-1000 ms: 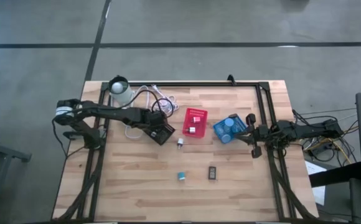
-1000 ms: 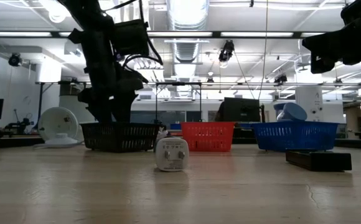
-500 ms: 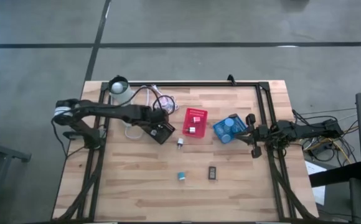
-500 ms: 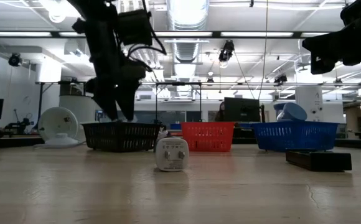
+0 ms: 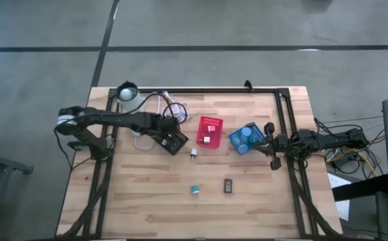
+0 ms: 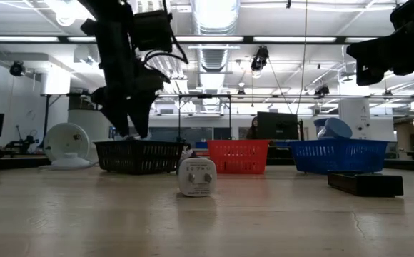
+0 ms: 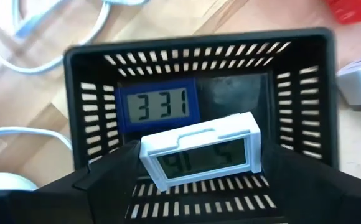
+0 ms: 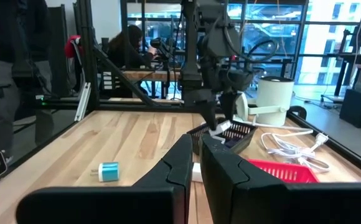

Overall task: Pick & Place Office items
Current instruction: Put the white digital clock into the black basket

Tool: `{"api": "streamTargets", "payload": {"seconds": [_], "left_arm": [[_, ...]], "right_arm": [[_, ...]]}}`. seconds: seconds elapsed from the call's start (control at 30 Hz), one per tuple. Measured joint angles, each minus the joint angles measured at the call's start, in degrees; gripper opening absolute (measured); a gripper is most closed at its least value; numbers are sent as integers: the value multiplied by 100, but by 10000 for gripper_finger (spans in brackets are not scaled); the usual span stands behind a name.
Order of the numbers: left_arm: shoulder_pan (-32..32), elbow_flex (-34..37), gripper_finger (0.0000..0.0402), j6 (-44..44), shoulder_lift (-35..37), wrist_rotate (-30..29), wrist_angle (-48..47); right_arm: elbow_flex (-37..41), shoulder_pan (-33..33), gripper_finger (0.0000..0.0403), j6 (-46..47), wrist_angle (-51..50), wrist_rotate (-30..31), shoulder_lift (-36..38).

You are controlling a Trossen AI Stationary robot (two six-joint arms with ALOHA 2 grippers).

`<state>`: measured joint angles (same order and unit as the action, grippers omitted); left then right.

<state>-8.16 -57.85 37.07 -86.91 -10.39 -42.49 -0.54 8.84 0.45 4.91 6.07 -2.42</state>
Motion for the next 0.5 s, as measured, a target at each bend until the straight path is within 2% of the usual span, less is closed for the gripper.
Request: {"api": "streamTargets", "payload": {"seconds": [0.23,0.5], "left_arm": [[28,611,314,103,-2,-254,773],[37,1076,327,54,20,-482,1209]], "right_arm": [[0,0,29,-1,0,0,0],[0,1,29,-1,2,0,0]]}}
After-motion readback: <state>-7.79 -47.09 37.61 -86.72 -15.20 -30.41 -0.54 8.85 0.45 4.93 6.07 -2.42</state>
